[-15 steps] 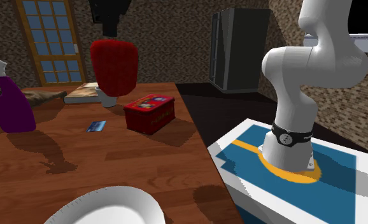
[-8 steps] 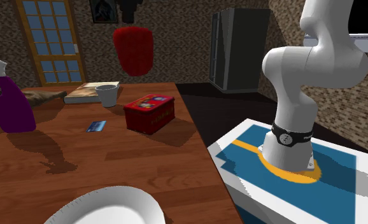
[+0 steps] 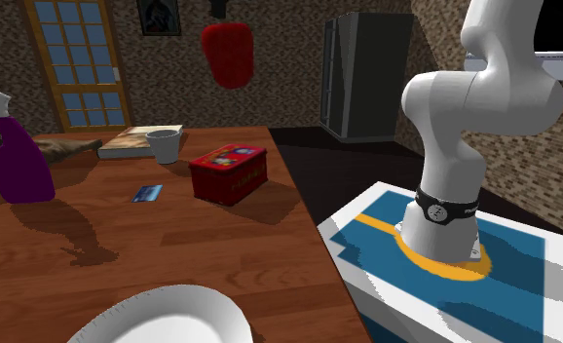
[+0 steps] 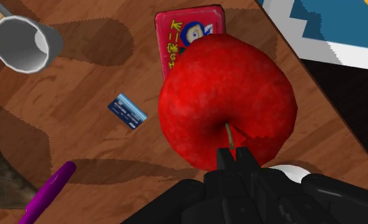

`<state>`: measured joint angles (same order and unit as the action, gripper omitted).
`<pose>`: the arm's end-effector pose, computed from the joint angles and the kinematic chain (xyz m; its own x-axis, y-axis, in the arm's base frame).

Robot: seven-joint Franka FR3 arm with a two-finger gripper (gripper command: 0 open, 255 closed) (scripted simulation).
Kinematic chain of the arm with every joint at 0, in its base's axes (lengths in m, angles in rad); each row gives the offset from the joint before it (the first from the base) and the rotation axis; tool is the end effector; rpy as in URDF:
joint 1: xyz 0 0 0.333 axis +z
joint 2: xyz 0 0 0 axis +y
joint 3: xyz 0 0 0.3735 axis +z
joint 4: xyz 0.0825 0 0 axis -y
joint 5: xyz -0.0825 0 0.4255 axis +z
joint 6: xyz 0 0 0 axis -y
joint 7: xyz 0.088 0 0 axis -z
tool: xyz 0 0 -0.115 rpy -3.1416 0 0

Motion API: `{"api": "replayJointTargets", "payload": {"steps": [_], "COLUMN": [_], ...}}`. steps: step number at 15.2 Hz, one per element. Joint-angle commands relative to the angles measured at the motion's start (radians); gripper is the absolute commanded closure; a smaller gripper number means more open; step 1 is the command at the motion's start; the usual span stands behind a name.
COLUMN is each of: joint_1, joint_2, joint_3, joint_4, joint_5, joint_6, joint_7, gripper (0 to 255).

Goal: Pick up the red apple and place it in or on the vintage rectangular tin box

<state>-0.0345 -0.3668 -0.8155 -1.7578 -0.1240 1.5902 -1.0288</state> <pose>0.2598 -0.4438 0.7046 0.9670 0.1944 0.1649 0.1967 -0.9805 0.0025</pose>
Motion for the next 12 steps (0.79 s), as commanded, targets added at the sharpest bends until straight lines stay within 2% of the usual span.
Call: {"api": "replayJointTargets", "payload": {"steps": [1,12], "joint_1": [-0.007,-0.030], "joint_2": [-0.007,-0.051], "joint_3": [-0.014,-0.014], "joint_4": [0.001,-0.179], "joint_5": [-0.007,-0.039], "joint_6": [-0.006,0.139], "joint_7": [-0.022,-0.013], "gripper": [255,255]}}
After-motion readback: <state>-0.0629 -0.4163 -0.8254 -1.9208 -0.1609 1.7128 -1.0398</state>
